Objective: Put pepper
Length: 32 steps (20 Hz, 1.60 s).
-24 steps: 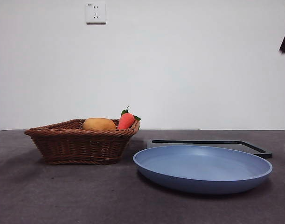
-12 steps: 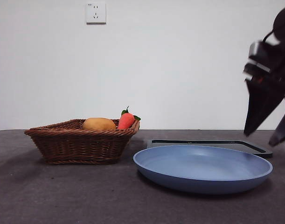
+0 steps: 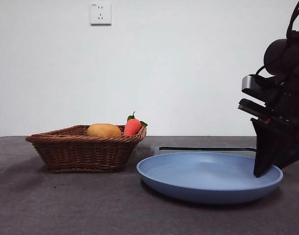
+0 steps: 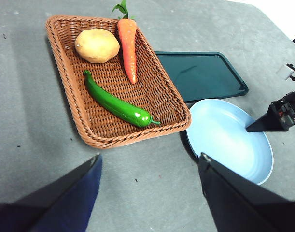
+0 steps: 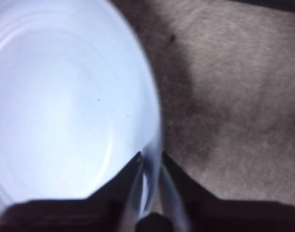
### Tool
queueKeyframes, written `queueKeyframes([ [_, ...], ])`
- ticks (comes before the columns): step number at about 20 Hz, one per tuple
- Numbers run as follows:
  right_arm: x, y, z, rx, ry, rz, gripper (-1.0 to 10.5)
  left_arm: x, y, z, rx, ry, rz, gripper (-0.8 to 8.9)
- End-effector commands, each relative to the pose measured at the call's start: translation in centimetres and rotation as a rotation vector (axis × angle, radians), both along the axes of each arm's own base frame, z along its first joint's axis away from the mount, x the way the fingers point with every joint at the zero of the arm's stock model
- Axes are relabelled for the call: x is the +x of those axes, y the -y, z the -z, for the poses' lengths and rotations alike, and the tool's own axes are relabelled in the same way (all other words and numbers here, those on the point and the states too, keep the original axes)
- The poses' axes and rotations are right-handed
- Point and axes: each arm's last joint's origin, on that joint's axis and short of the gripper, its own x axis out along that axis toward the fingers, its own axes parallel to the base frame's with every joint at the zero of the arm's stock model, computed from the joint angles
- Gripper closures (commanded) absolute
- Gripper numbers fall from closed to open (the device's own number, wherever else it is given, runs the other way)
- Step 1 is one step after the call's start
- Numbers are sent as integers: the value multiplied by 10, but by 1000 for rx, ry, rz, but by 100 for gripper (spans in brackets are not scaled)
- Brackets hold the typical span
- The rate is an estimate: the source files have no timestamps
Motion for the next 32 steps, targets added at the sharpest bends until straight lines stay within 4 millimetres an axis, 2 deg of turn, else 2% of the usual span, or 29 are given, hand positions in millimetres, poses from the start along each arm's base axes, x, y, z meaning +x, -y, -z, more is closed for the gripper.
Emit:
queueKeyframes([
  [1,5,1,0,-5,6,11,941,3,0,-3,4,7,2,465],
  [3,5,2,-5,0,18,20,941,7,0,-1,-8,-19,-6,465],
  [5,2,6,-18,16,60,49,941,13,2,0,-18,-40,-3,465],
  [10,-18,23,-72,52,233,110,941,44,17,-4,-31,-85,-29,465],
  [13,-35,36,-97,59,307,153,941,74,33,-8,17,-159,-83,465],
  [17,-55,48,-120,61,389,191,941,130,62,-9,77,-245,-97,465],
  [21,-65,51,-130,67,440,198,941,181,95,1,117,-323,-115,465],
  [24,-67,50,-132,73,446,195,941,209,115,17,186,-388,-161,465],
  [28,-67,50,-132,73,445,194,941,229,128,43,215,-471,-211,465],
  [32,-67,50,-132,72,446,190,941,239,132,71,245,-550,-237,465],
])
